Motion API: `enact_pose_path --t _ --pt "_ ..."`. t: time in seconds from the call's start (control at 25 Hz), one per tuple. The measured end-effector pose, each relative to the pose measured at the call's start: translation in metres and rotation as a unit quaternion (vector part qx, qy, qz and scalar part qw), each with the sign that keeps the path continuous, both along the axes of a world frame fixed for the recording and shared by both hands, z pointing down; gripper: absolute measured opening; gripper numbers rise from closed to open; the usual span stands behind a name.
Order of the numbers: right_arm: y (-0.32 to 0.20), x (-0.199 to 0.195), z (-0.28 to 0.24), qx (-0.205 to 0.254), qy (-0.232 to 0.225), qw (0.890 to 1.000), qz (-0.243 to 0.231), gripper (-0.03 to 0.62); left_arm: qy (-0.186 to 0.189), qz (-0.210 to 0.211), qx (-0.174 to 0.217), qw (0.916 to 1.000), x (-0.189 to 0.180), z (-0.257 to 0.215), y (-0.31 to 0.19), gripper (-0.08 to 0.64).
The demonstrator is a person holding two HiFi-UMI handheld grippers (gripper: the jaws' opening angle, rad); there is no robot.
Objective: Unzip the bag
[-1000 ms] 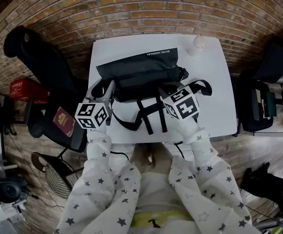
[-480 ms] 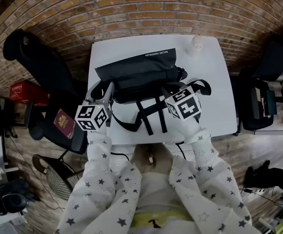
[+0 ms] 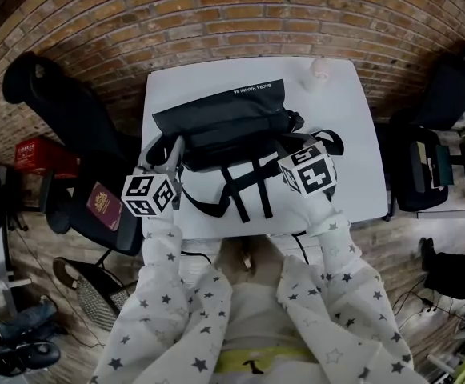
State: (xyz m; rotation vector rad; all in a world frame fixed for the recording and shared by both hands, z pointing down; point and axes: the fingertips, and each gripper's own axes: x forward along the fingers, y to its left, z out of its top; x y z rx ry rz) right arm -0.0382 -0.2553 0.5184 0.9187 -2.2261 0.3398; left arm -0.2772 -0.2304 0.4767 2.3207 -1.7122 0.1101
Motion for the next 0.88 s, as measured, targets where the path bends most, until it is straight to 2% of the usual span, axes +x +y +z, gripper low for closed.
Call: enact_pose_path --t 0.88 --pt "-0.012 0.041 0.000 0.016 0.023 0.998 0.057 0.015 -0.002 -0.006 -0.001 1.0000 0.000 0.002 -0.001 0.145"
